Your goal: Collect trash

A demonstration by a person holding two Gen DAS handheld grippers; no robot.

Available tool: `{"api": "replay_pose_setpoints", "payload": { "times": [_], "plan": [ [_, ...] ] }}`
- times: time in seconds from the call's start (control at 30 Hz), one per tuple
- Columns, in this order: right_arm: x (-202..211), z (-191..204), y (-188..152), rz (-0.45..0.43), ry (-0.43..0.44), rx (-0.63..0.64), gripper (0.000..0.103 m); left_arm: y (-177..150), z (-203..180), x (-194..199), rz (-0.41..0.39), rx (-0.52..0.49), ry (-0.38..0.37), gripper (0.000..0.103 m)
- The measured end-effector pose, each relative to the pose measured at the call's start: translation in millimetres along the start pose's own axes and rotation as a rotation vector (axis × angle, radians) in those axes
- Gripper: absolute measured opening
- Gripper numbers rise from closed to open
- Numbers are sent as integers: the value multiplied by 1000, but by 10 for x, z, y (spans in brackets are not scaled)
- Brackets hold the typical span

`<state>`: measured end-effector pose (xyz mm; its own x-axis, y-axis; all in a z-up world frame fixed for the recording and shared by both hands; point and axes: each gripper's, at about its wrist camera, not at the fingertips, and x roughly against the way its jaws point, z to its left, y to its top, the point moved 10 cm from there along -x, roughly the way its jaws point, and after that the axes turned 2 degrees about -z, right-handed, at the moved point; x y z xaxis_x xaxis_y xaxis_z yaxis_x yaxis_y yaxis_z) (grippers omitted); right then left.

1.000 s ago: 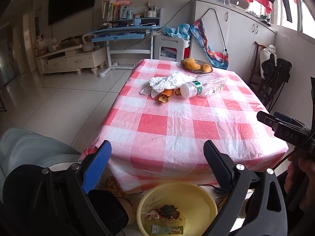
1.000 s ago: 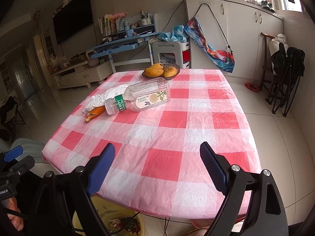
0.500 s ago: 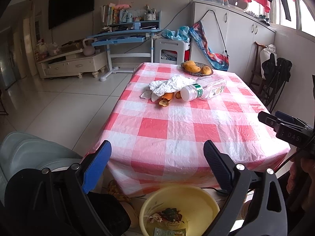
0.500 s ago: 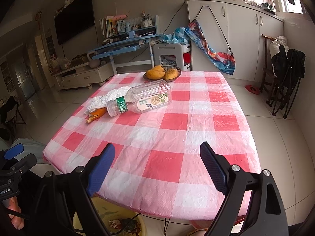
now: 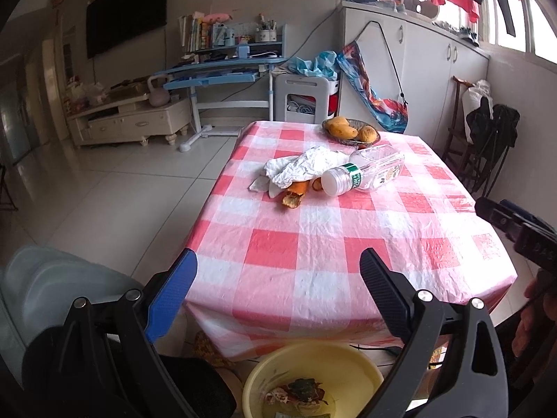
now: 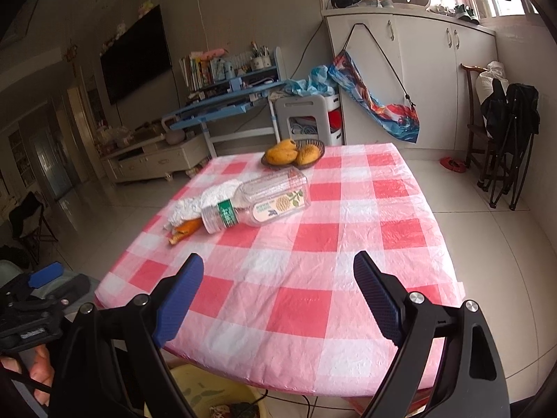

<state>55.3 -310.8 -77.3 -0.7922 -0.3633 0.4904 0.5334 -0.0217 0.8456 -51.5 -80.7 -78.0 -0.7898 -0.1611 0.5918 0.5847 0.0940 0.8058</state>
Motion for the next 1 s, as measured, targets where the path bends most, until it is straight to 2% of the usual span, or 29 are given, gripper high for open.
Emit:
{"api": "replay_pose_setpoints", "payload": {
  "times": [0.3, 0.53, 0.83, 1.0],
  "plan": [
    [-81, 50, 46, -12, 15, -35, 84, 442, -16, -14, -75, -32, 16, 91],
    [-156, 226, 38, -7, 31, 3, 84, 459, 179, -206, -33, 38, 11, 91],
    [-177, 233, 22, -1, 19, 9, 84, 714, 1, -300, -78, -8, -14, 91],
    [-193, 240, 16, 6, 19, 10, 84, 640, -27, -404, -54, -11, -15, 91]
  ]
}}
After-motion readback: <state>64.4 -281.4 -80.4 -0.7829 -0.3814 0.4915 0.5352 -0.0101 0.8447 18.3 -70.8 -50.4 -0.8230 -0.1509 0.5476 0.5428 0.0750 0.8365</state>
